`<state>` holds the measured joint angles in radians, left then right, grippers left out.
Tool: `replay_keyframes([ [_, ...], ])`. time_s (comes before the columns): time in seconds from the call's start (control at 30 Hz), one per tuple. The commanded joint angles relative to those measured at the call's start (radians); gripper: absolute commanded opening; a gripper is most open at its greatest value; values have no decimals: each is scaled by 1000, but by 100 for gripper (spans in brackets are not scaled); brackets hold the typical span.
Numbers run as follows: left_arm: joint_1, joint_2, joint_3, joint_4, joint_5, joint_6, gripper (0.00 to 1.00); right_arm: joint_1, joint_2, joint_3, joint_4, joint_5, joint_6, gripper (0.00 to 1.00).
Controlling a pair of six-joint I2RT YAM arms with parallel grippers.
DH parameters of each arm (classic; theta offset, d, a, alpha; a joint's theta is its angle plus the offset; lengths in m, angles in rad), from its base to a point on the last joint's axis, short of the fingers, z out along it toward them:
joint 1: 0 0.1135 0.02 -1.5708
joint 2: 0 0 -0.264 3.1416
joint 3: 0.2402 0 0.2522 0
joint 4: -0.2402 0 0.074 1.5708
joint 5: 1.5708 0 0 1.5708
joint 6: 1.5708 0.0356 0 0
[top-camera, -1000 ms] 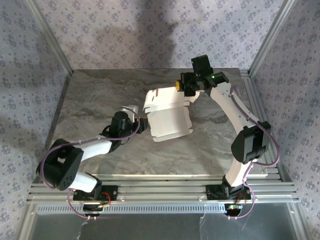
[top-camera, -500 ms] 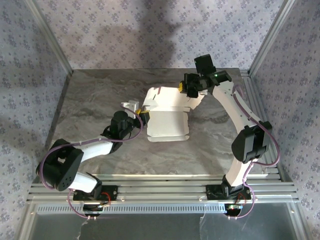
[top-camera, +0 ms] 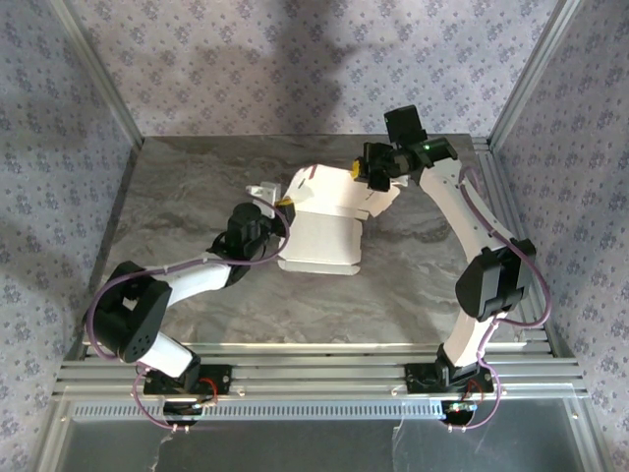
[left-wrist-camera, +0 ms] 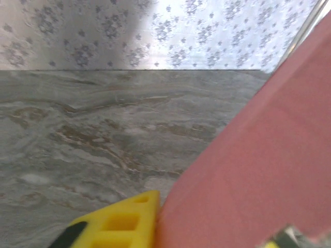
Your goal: Fold the paper box
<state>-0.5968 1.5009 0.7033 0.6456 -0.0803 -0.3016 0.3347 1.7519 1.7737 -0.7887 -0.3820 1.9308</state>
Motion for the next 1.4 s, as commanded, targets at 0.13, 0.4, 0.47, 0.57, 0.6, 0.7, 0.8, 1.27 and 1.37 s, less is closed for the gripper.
replay_keyframes([
  [0.13, -77, -13, 87, -223, -160, 84, 4, 5, -10, 24, -4, -5, 43, 0],
  [0.4, -221, 100, 266, -492, -594, 195, 6, 32, -5, 22, 10, -1, 69, 0],
  [0.47, -254, 171, 354, -608, -705, 200, 9, 36, -5, 20, 15, 1, 74, 0],
  [0.57, -274, 244, 430, -698, -749, 184, 11, 36, -4, 17, 21, 3, 77, 0],
  [0.6, -281, 252, 432, -695, -756, 185, 11, 35, -6, 13, 22, 3, 76, 0],
  [0.7, -286, 241, 422, -690, -759, 164, 21, 32, -12, -2, 32, 9, 70, 0],
  [0.8, -285, 183, 404, -699, -772, 132, 43, 26, -20, -26, 48, 20, 48, 0],
  [1.27, -53, -502, 134, -667, 285, 110, 56, -27, 27, -45, 10, -13, -180, 0],
  [1.37, 29, -503, 104, -645, 303, 199, 54, -28, 28, -72, 30, -30, -173, 0],
])
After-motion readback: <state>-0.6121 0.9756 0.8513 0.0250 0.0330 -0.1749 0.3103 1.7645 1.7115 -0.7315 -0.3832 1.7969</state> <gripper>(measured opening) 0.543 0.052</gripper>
